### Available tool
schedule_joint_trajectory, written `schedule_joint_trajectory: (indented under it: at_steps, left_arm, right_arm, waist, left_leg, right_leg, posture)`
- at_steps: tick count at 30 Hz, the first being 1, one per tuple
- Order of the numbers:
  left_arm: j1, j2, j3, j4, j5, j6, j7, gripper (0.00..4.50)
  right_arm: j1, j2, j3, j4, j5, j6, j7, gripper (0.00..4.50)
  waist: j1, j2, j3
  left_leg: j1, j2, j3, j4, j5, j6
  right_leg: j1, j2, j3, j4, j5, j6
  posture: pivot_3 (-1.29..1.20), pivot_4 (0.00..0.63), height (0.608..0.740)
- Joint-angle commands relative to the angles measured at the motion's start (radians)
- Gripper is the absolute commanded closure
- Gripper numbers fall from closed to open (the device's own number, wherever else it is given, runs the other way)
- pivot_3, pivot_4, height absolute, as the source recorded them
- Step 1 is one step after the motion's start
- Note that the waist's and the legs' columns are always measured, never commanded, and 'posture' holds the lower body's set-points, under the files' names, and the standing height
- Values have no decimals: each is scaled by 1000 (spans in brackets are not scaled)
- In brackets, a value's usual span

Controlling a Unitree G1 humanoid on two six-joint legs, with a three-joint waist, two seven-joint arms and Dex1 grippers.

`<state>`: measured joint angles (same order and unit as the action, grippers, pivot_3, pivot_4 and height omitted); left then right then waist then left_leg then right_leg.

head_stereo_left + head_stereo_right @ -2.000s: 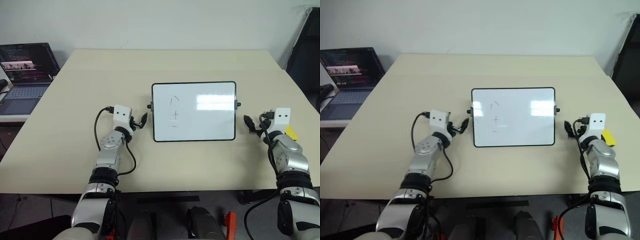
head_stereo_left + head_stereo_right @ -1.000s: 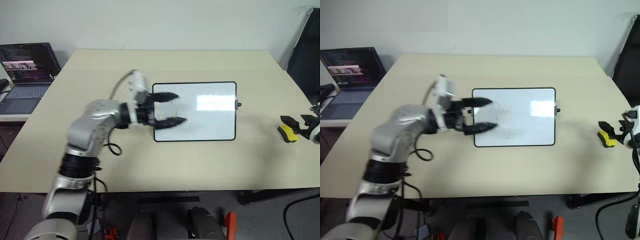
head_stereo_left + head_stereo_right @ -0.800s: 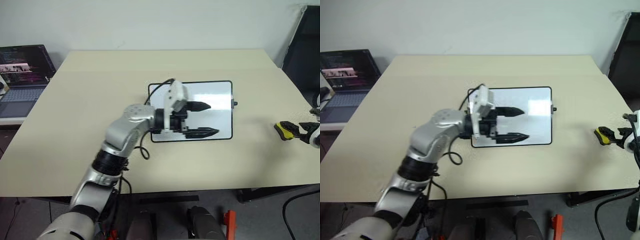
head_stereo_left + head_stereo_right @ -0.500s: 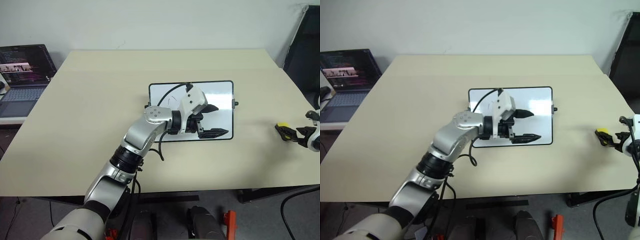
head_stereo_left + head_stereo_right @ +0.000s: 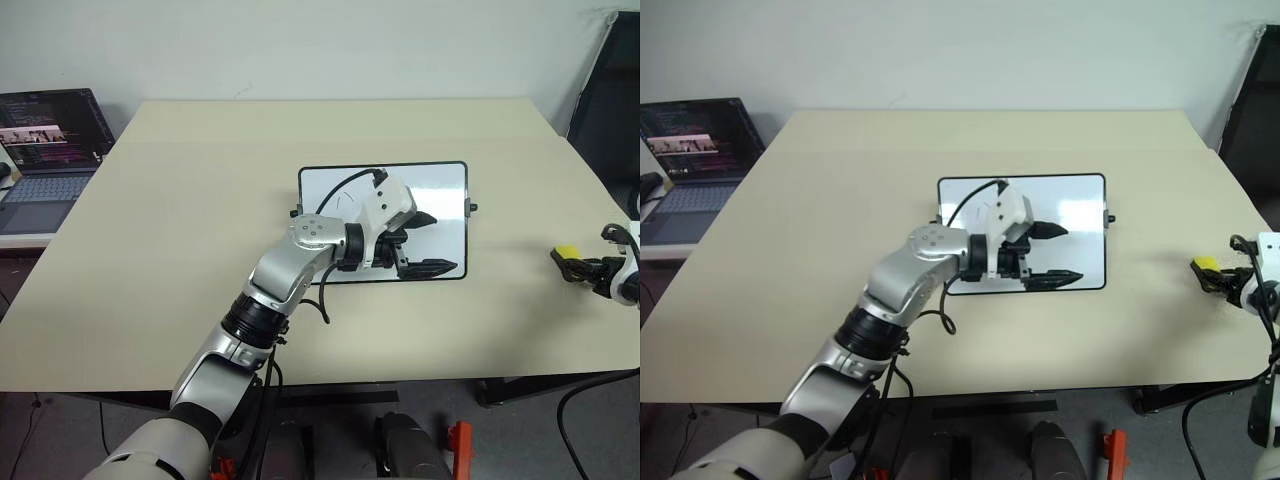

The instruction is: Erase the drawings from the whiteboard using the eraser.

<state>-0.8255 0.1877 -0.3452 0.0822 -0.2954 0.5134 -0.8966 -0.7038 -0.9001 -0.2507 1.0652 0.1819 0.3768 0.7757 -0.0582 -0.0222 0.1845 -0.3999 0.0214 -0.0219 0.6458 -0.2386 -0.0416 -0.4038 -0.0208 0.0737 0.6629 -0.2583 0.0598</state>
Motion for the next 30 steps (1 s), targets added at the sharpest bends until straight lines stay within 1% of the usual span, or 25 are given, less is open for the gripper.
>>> schedule_joint_trajectory:
  at_steps: [1,7,10,13,15,17,19,20,21,23,24,26,28,30]
  left_arm:
    - [-4,0,27,-35,0,-12,5,0]
    - [-7,6,37,-20,8,-24,12,0]
    - [-7,23,53,-20,13,-28,14,0]
    - [14,85,89,-55,8,-28,1,0]
    - [41,150,122,-93,-1,-31,-13,0]
    - [69,213,160,-121,-11,-38,-28,0]
    - [102,281,212,-140,-26,-51,-52,0]
    - [132,332,253,-154,-41,-57,-77,0]
    - [156,368,286,-163,-54,-62,-94,0]
    - [207,414,349,-175,-90,-66,-110,0]
    - [217,421,363,-175,-99,-67,-111,0]
    - [260,458,404,-167,-93,-88,-109,0]
    - [293,485,437,-169,-94,-103,-103,0]
    - [316,499,459,-182,-103,-109,-98,0]
  right_arm:
    - [-21,-14,3,-8,-7,-16,12,3327]
    - [-16,-18,-8,-29,0,-10,21,3356]
    - [2,-31,-34,-139,35,19,41,3358]
    - [51,-41,-77,-446,106,114,51,3379]
    - [76,-41,-99,-686,158,207,33,3379]
    - [75,-35,-89,-865,180,260,12,3380]
    - [25,-13,-42,-1017,203,291,1,3380]
    - [-35,27,7,-1091,217,306,-7,3380]
    - [-83,67,51,-1140,227,316,-15,3380]
    - [-141,144,154,-1198,208,301,-10,3380]
    - [-150,162,182,-1205,197,293,-6,3381]
    - [-173,219,303,-1180,105,195,-3,3381]
    - [-203,281,398,-1131,30,112,-12,3382]
    - [-228,335,454,-1077,-19,54,-19,3384]
  waist:
    - [0,0,0]
    - [0,0,0]
    - [0,0,0]
    - [-4,3,0]
    - [-8,5,0]
    - [-8,5,0]
    - [-8,5,0]
    - [-9,5,0]
    - [-21,5,0]
    - [-27,5,0]
    - [-25,5,0]
    - [-15,3,0]
    - [2,3,0]
    - [10,2,1]
  left_leg:
    - [0,0,0,0,0,0]
    - [0,0,0,0,0,0]
    - [0,0,0,0,0,0]
    - [0,0,0,0,0,0]
    - [0,0,-1,0,0,0]
    - [0,2,-1,-1,0,0]
    - [0,3,-2,0,0,0]
    - [0,3,-2,0,0,0]
    - [0,3,-1,0,0,0]
    - [1,5,-1,0,0,0]
    - [1,5,-2,0,0,0]
    - [0,5,-3,0,0,0]
    - [-2,5,-2,0,0,0]
    - [-3,4,-2,0,0,0]
  right_leg:
    - [0,0,0,0,0,0]
    - [0,0,0,0,0,0]
    - [0,0,0,0,0,0]
    - [0,0,0,0,0,0]
    - [-1,0,0,1,0,0]
    - [-1,1,0,2,0,0]
    - [-1,2,-2,1,0,0]
    - [-1,2,-2,1,0,0]
    - [-1,2,-2,1,0,0]
    - [-1,3,-1,2,0,-1]
    - [-1,4,-2,2,0,-1]
    - [-1,4,-4,1,0,-2]
    - [-2,3,-4,0,0,-2]
    - [-3,2,-4,0,0,-2]
  posture:
    - [0,150,740]
    - [0,150,740]
    - [0,150,740]
    - [0,150,740]
    - [0,150,740]
    - [0,150,740]
    - [0,150,740]
    - [0,150,740]
    - [0,150,740]
    - [0,150,740]
    - [0,150,740]
    - [0,150,740]
    - [0,150,740]
    - [0,150,740]
